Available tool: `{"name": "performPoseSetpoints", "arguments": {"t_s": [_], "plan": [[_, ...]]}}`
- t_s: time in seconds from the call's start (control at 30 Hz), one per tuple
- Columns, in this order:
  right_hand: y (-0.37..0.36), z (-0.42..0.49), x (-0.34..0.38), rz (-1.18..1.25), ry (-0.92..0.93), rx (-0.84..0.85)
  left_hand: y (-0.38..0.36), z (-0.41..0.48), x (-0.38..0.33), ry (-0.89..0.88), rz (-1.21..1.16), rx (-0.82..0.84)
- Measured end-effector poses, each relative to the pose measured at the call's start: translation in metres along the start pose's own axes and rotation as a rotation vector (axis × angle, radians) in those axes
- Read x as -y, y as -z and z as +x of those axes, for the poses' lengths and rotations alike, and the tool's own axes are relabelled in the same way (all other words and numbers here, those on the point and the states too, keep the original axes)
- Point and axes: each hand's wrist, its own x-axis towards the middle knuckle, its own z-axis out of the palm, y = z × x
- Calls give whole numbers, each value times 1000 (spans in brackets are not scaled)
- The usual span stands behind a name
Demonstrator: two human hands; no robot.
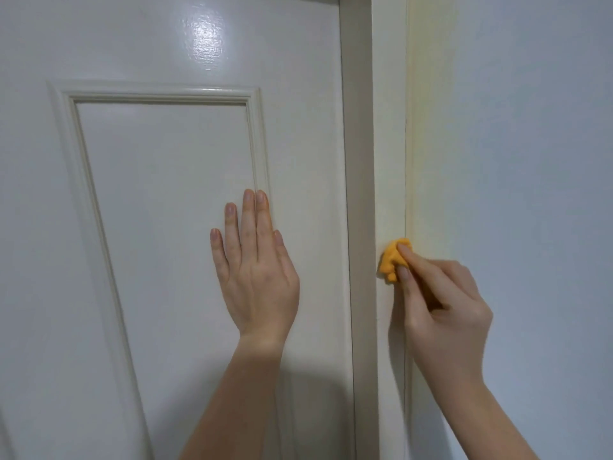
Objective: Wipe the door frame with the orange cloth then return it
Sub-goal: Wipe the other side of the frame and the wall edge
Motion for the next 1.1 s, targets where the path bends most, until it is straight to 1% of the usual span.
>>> {"name": "performPoseSetpoints", "arguments": {"t_s": [0.07,0.17,0.27,0.4,0.43,0.53,0.57,0.63,0.7,0.8,0.93,0.97,1.1], "plan": [[-7,-7,4,12,33,8,-1,-2,0,0,3,-11],[-14,7,8,16,103,18,-1,-7,1,-1,16,-13],[-6,14,-2,42,36,1,-2,-9,1,-1,30,-18],[0,-18,-4,34,-11,6,-3,-9,1,-7,36,-27],[-2,-25,-1,40,-4,17,-3,-10,1,-5,36,-25],[-13,-20,6,41,102,67,-2,-11,2,-6,37,-22],[-13,-13,5,55,100,60,-2,-12,1,-5,38,-22],[-7,-5,-5,93,27,22,-2,-12,1,-3,38,-20],[1,-13,-13,78,-29,3,-2,-12,1,-6,38,-14],[3,-43,-10,67,-39,16,-3,-13,1,-5,37,-18],[-14,-46,1,38,126,60,-2,-14,1,-7,30,-17],[-16,-40,0,38,124,46,-2,-14,1,-8,28,-18],[-4,-38,-10,53,-10,-41,-3,-14,1,-9,28,-28]]}}
